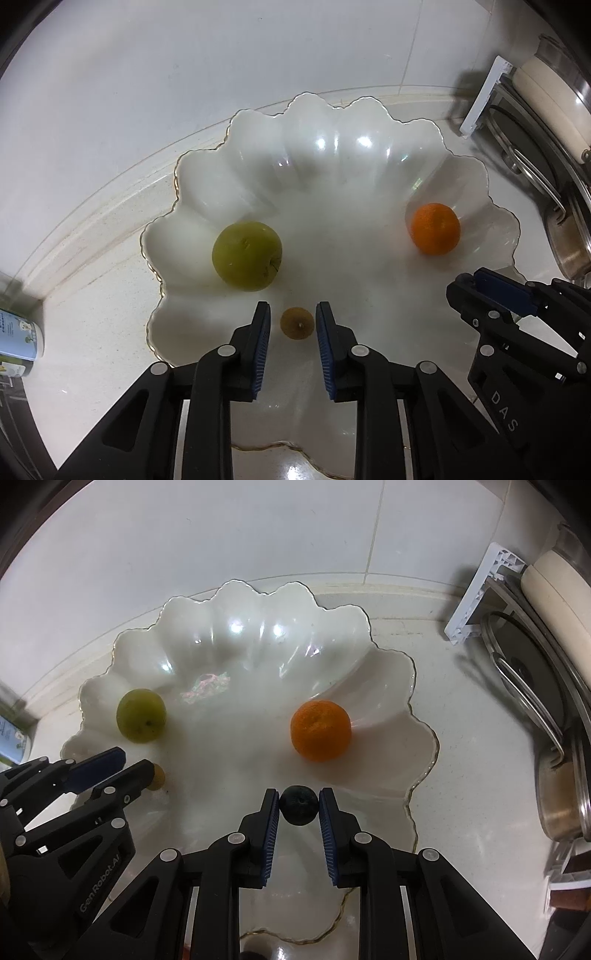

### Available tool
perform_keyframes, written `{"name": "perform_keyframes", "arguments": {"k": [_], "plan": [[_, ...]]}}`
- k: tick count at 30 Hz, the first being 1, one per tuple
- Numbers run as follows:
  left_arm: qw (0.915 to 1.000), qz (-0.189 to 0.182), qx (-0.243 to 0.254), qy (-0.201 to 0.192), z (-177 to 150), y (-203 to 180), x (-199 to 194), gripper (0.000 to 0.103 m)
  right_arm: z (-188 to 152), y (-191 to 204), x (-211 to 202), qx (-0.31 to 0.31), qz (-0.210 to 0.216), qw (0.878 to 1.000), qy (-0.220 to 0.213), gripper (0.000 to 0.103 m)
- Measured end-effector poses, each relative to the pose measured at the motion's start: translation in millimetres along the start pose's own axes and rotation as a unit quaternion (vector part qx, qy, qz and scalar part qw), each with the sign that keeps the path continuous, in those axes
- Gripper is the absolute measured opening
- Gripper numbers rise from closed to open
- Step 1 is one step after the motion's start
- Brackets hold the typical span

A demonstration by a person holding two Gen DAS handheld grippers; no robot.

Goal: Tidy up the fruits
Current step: 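Open the left gripper dropping the yellow plum while the right gripper releases the dark plum into the bowl, then withdraw both open tools from the bowl back toward the remaining fruits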

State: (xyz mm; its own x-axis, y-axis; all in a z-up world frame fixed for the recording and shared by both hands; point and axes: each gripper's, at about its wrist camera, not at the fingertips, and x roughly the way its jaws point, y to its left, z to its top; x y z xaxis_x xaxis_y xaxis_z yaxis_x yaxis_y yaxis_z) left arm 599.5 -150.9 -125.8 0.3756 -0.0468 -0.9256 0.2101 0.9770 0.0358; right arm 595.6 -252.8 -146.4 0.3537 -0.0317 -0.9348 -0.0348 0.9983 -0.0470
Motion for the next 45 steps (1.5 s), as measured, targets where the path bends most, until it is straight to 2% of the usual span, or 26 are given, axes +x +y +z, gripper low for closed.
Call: {"name": "perform_keyframes", "arguments": {"k": [2,5,15,28,38,42,45], "plan": [[1.0,0.0,0.0,-0.001,0,0,-1,0.033,1,-1,-1,0.001,-0.002,1.0,-0.003,0.025],[1.0,0.001,-0.003,-0.004,-2,1,-3,0.034,1,-2,-4,0.001,-0.002,1.0,-0.006,0.032],[0.9994,0.012,-0.001,-0.032,-6,2,-29,0.034,-4,-4,-22,0.011,0.003,1.0,-0.022,0.032],[0.9963,0.014,0.006,-0.084,-23,4,-79,0.034,-21,0,-71,0.016,-0.012,0.997,-0.079,0.032],[0.9924,0.001,0.01,-0.123,-38,0,-118,0.034,-37,-1,-109,0.027,-0.008,0.992,-0.12,0.032],[0.9898,-0.008,0.011,-0.142,-46,-1,-136,0.04,-46,-1,-126,0.031,-0.008,0.99,-0.137,0.032],[0.9881,-0.005,0.013,-0.153,-53,-3,-146,0.04,-51,-1,-138,0.031,-0.017,0.987,-0.156,0.032]]}}
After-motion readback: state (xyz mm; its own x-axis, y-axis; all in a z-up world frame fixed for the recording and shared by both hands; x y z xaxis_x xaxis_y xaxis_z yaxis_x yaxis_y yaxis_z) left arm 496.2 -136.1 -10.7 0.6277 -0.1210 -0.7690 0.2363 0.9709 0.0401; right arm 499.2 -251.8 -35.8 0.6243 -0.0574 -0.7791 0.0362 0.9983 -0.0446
